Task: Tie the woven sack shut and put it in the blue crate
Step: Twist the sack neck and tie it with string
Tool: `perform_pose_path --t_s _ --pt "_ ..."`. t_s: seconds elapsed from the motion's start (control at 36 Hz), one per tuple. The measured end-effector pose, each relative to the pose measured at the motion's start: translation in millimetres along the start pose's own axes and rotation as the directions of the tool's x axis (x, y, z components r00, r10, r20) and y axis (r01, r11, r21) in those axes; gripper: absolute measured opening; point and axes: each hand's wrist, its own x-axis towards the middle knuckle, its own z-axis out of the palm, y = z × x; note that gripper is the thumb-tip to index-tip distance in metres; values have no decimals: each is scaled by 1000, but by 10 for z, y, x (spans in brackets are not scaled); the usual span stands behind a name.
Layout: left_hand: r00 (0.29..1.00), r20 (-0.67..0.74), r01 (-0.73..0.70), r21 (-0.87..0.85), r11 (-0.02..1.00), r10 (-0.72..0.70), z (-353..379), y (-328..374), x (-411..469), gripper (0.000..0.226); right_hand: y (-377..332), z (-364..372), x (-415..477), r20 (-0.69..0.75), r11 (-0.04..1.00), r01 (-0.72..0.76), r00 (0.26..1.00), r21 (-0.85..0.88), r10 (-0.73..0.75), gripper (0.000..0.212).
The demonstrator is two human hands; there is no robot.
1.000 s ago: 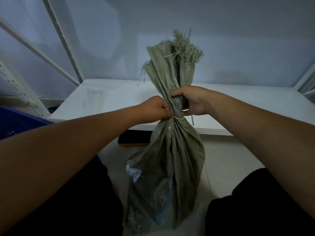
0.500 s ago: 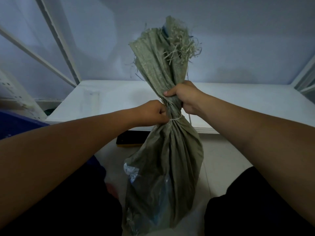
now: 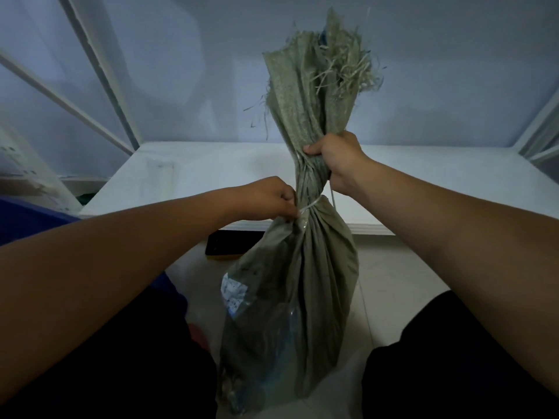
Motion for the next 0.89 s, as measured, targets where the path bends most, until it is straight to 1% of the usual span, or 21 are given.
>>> perform_pose_path --t_s 0.08,0.22,0.33,0.39,0.44,0.5,0.64,0.69,0.78,0.81,0.86,0.89 --pt "1000 5 4 -8 1000 -4 -3 6 -8 28 -4 -11 29 -39 1000 -4 999 -17 3 39" --pt "999 22 28 -39 999 -27 -16 22 -23 21 6 22 50 -55 998 4 998 -55 -8 37" --pt "999 14 31 -32 999 -30 -23 -1 -43 24 42 57 46 7 993 25 1000 -119 -25 42" --pt "1000 3 26 -32 999 -26 -14 -25 -44 25 57 63 50 34 990 36 999 -136 -31 40" --pt "1000 -5 25 -52 998 -26 -7 -48 -38 24 59 71 47 50 989 45 998 -140 -39 37" --pt "1000 -12 24 -71 997 -25 -1 -59 -35 24 61 80 55 65 990 56 997 -131 -47 38" --pt "998 -58 -30 8 1000 30 41 -19 -60 20 68 107 68 97 988 100 991 -120 -89 43" --pt "998 -68 -19 -43 999 16 76 -11 -53 20 63 113 59 141 987 110 986 -119 -93 45" --pt "999 -32 27 -243 970 -36 126 24 -77 20 65 113 42 222 996 56 974 -71 -39 47" --pt "999 -15 40 -314 949 -47 137 35 -90 19 73 104 42 251 998 29 968 -54 -15 41" --pt "997 12 70 -422 904 -72 139 50 -109 18 57 96 9 327 998 12 945 -68 11 14" --pt "996 18 86 -465 881 -88 135 53 -110 20 58 82 6 344 997 5 939 -73 20 10"
